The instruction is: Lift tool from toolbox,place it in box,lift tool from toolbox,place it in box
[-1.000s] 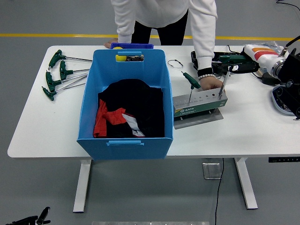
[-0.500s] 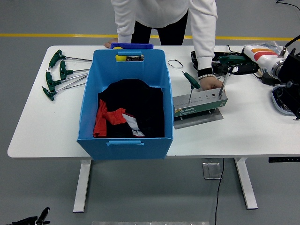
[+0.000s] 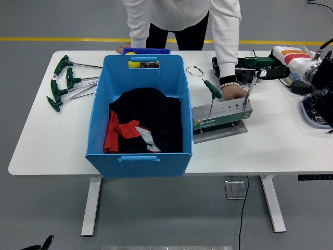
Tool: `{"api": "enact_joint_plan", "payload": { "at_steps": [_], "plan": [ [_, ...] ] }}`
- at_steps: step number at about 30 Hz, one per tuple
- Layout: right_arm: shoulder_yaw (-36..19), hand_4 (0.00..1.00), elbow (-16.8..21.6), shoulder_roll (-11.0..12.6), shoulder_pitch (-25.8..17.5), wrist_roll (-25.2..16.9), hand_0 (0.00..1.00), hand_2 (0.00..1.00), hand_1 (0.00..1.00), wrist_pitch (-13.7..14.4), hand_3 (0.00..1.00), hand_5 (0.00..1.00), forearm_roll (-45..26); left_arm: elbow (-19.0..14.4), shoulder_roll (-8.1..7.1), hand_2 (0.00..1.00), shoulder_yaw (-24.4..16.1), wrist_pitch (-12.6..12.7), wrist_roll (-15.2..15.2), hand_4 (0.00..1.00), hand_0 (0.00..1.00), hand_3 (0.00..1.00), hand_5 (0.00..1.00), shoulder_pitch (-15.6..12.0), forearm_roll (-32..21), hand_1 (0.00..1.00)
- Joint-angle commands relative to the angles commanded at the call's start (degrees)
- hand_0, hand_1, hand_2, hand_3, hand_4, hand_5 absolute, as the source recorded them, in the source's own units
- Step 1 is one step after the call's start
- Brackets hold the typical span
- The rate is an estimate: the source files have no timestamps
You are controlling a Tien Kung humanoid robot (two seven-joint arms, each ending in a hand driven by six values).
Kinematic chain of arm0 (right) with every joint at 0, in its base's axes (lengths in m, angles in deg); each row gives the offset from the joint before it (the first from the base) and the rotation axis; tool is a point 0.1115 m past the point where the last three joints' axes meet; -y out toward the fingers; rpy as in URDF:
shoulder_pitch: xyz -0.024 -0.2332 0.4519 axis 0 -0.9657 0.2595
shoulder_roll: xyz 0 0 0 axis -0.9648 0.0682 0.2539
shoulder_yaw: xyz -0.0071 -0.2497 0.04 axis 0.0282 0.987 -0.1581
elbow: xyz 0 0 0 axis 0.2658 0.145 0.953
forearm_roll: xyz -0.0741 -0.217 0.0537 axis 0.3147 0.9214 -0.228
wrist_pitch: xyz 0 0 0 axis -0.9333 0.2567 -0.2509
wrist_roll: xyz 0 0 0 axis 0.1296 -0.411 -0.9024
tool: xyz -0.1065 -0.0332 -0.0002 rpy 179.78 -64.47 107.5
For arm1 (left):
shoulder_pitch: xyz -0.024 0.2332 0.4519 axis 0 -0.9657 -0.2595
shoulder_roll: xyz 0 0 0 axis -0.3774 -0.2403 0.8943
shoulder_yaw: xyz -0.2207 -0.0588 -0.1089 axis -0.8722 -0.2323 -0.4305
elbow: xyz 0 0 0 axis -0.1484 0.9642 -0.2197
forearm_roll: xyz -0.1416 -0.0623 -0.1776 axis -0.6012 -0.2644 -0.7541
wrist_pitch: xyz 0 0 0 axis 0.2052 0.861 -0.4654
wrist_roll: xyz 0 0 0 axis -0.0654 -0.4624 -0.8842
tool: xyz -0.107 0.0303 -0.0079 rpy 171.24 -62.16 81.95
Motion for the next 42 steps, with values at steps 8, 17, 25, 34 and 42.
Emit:
{"api": "enact_joint_plan", "payload": {
  "at_steps": [8, 17, 25, 34, 42],
  "plan": [
    [-0.7, 0.782, 3.4, 1.8, -0.1, 0.2, 0.002, 0.002, 0.002, -0.2, 0.021, 0.697, 0.4, 0.2, 0.05, 0.809, -0.5, 0.0, -0.2, 0.659, 0.805, 0.824, 0.998, -1.3, 0.7, 0.787],
    [-1.4, 0.779, 7.9, 4.0, 0.5, 0.9, 0.002, 0.002, 0.002, -1.3, 0.022, 0.694, 0.1, 0.3, 0.02, 0.809, -1.1, 0.1, -0.5, 0.658, 0.805, 0.822, 0.998, -2.5, 1.5, 0.787],
    [-2.4, 0.778, 11.9, 6.3, 2.1, 1.8, 0.002, 0.002, 0.002, -2.6, 0.021, 0.692, 0.5, 0.4, -0.06, 0.809, -0.6, 0.0, 0.0, 0.658, 0.806, 0.821, 0.998, -2.8, 0.5, 0.787],
    [-4.0, 0.776, 15.5, 9.2, 4.0, 2.9, 0.002, 0.002, 0.002, -4.5, 0.022, 0.691, 1.9, 0.4, -0.21, 0.81, -0.1, -0.1, 0.5, 0.656, 0.806, 0.821, 0.998, -3.0, -0.5, 0.786],
    [-5.7, 0.777, 18.7, 11.6, 5.0, 3.6, 0.002, 0.002, 0.002, -6.0, 0.022, 0.692, 1.6, 0.5, -0.24, 0.809, 0.0, -0.1, 0.5, 0.654, 0.806, 0.818, 0.998, -3.5, -0.8, 0.786]
  ]
}}
